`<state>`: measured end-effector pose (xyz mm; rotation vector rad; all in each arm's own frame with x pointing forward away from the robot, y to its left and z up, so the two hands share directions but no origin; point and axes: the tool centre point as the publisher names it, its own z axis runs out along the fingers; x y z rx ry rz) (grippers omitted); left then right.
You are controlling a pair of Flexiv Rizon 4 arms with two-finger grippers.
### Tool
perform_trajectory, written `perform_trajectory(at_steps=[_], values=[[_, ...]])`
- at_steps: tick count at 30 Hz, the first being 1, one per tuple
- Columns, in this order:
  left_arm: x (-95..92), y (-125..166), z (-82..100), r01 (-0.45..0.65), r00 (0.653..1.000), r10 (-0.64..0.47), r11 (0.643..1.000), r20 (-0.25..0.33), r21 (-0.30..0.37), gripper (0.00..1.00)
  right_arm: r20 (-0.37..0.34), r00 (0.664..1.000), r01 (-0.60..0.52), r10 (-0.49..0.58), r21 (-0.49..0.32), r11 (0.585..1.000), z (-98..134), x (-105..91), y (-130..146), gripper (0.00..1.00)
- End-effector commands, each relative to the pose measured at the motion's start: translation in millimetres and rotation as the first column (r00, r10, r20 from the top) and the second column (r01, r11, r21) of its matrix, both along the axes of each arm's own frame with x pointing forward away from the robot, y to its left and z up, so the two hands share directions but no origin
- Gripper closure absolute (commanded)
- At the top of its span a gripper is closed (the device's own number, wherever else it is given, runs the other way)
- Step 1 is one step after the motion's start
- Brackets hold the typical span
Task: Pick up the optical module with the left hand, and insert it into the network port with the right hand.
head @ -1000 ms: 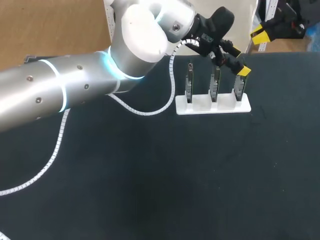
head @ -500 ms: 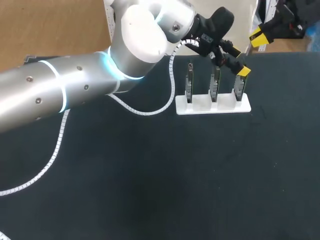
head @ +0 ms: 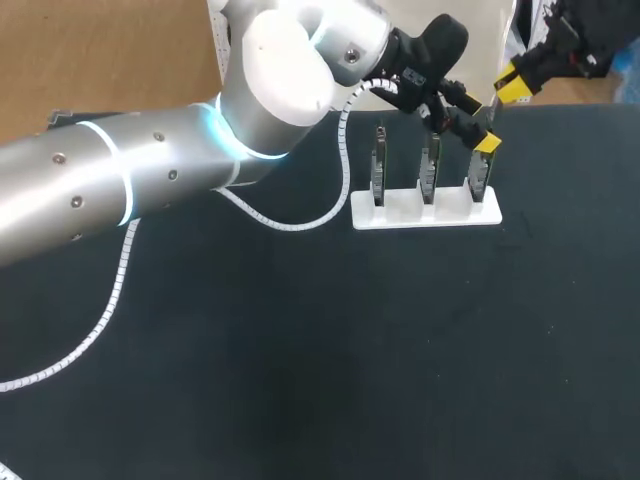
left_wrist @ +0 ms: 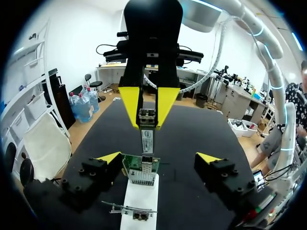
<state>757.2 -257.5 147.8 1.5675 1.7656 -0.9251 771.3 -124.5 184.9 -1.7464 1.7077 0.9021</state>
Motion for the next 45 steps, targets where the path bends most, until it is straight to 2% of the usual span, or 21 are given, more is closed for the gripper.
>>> perform_trajectory(at_steps=[1, 10, 19, 45], values=[[1.5, -1, 0.5, 0.002, 1.0, -0.002, 1.0, -0.002, 0.005, 0.0, -0.001, 1.0, 0.014, -0.014, 0.001, 1.0, -3, -3.0, 2, 1.0], [1.5, -1, 0.5, 0.002, 1.0, -0.002, 1.0, -0.002, 0.005, 0.0, 0.001, 1.0, 0.017, -0.017, -0.029, 0.999, -9, -2.8, 2, 1.0], [1.5, -1, 0.5, 0.002, 1.0, -0.002, 1.0, -0.002, 0.005, 0.0, -0.008, 1.0, 0.024, -0.024, -0.015, 1.0, -11, -1.1, 3, 1.0], [1.5, -1, 0.5, 0.002, 1.0, -0.002, 1.0, -0.002, 0.005, 0.0, 0.008, 1.0, -0.026, 0.026, -0.042, 0.999, -17, 9.2, 1, 1.0]])
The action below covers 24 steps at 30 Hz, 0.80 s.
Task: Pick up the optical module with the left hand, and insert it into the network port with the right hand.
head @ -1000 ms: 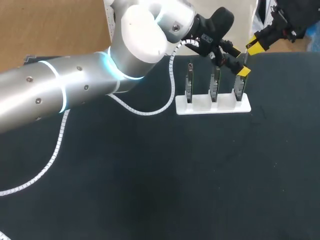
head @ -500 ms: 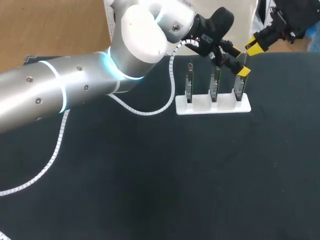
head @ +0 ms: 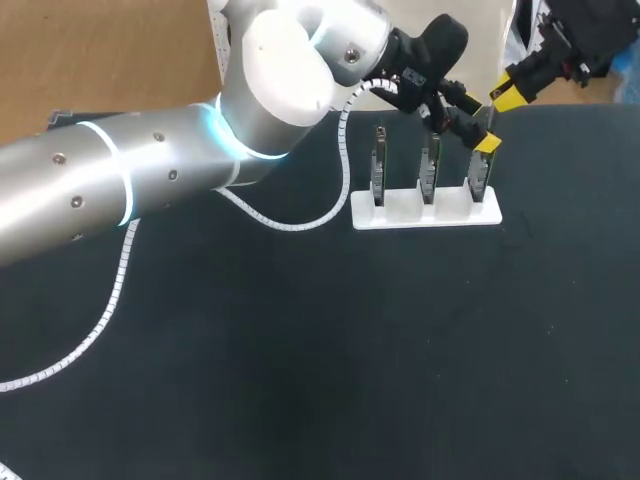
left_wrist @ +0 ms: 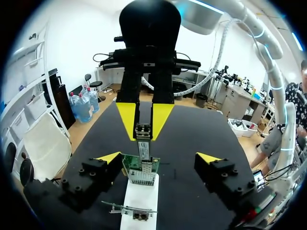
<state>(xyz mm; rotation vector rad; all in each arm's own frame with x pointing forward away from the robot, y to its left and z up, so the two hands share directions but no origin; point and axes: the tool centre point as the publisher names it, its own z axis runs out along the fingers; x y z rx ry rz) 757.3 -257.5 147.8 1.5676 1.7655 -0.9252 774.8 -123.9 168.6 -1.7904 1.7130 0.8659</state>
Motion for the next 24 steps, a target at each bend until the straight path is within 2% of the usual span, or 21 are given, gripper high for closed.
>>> perform_trajectory(at_steps=[1, 16, 24], values=[[1.4, -1, 0.5, 0.002, 1.0, -0.002, 1.0, -0.002, 0.005, 0.0, -0.009, 1.0, -0.01, 0.01, -0.004, 1.0, -1, 5.7, 1, 1.0], [1.4, -1, 0.5, 0.002, 1.0, -0.002, 1.0, -0.002, 0.005, 0.0, -0.023, 1.0, -0.004, 0.004, 0.0, 1.0, -3, 0.1, 2, 1.0], [1.4, -1, 0.5, 0.002, 1.0, -0.002, 1.0, -0.002, 0.005, 0.0, -0.009, 1.0, -0.006, 0.006, 0.004, 1.0, 1, -4.7, 3, 1.0]])
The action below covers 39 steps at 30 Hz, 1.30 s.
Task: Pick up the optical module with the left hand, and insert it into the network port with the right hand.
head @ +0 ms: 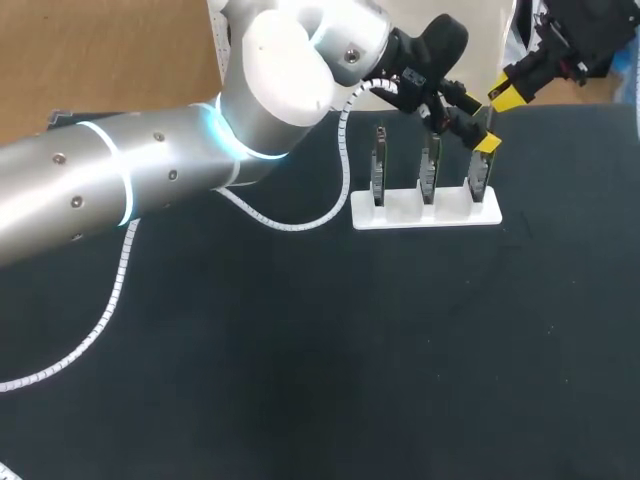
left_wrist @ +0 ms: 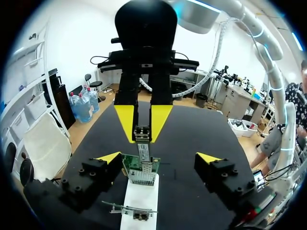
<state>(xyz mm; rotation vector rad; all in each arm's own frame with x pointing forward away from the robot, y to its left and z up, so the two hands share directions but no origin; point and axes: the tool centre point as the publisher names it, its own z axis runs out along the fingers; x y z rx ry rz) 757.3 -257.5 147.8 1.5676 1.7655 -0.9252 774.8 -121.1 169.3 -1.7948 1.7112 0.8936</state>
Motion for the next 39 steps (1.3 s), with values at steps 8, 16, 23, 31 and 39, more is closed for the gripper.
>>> perform_trajectory(at_steps=[8, 16, 23, 31, 39], values=[[1.4, -0.8, 0.5, 0.002, 1.0, -0.002, 1.0, -0.002, 0.005, 0.0, 0.017, 1.0, 0.014, -0.014, -0.005, 1.0, 1.0, -5.6, -0.1, 1.0], [1.4, -0.8, 0.5, 0.002, 1.0, -0.002, 1.0, -0.002, 0.005, 0.0, 0.018, 1.0, 0.006, -0.006, -0.009, 1.0, -0.7, -3.1, 1.0, 1.0], [1.4, -0.8, 0.5, 0.002, 1.0, -0.002, 1.0, -0.002, 0.005, 0.0, 0.019, 1.0, 0.003, -0.003, -0.015, 1.0, -1.9, -1.3, 1.0, 1.0], [1.4, -0.8, 0.5, 0.002, 1.0, -0.002, 1.0, -0.002, 0.005, 0.0, 0.028, 1.0, 0.005, -0.005, -0.01, 1.0, 1.2, -3.0, -1.0, 1.0], [1.4, -0.8, 0.5, 0.002, 1.0, -0.002, 1.0, -0.002, 0.005, 0.0, 0.045, 0.999, 0.0, 0.0, -0.009, 1.0, 4.3, -4.4, -2.5, 1.0]])
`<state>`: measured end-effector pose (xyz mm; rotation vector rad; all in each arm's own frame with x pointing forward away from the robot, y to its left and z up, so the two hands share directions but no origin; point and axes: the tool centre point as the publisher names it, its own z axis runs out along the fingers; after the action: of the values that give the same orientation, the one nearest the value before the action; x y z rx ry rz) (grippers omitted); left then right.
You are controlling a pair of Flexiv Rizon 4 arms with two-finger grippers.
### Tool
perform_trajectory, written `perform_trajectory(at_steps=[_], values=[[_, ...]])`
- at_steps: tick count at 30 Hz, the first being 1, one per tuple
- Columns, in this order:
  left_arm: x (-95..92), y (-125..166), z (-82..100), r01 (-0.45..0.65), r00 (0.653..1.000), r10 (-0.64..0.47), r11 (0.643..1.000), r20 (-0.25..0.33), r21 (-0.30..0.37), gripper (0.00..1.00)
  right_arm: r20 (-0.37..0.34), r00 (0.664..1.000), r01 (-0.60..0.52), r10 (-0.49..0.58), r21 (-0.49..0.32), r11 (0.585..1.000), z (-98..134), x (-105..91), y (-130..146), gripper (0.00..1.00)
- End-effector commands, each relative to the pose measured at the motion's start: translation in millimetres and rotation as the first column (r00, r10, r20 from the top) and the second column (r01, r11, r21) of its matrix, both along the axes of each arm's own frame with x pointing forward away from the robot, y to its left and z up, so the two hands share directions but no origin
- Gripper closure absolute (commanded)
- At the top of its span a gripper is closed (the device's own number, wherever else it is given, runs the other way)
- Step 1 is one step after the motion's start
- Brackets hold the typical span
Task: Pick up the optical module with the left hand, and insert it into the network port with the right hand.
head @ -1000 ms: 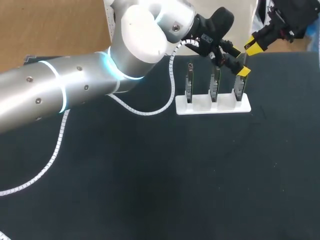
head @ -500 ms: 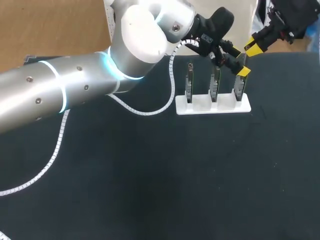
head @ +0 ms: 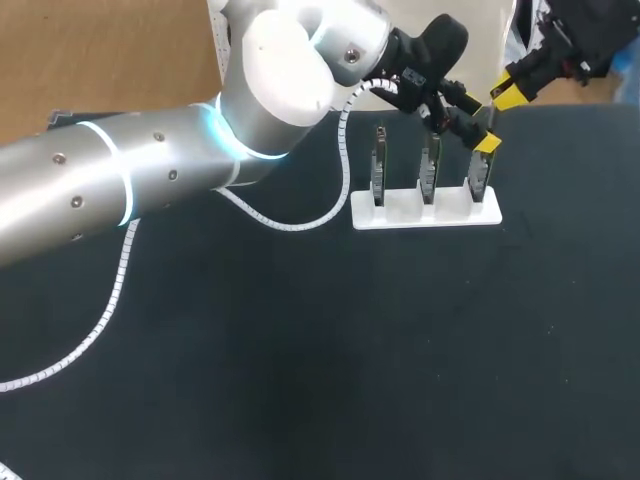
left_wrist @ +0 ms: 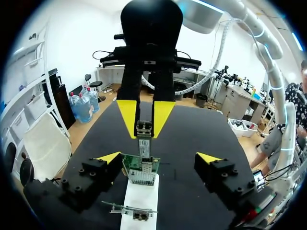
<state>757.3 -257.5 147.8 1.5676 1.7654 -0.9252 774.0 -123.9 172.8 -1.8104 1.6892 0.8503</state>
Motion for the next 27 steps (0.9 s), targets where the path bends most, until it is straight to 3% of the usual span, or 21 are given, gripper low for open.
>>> perform_trajectory(at_steps=[1, 27], values=[[1.4, -0.7, 0.6, 0.002, 1.0, -0.002, 1.0, -0.002, 0.005, 0.0, 0.007, 1.0, 0.005, -0.005, -0.001, 1.0, 0.8, -3.6, 0.2, 1.0], [1.4, -0.7, 0.6, 0.002, 1.0, -0.002, 1.0, -0.002, 0.005, 0.0, 0.0, 1.0, 0.005, -0.005, -0.018, 1.0, -8.8, -3.4, 1.3, 1.0]])
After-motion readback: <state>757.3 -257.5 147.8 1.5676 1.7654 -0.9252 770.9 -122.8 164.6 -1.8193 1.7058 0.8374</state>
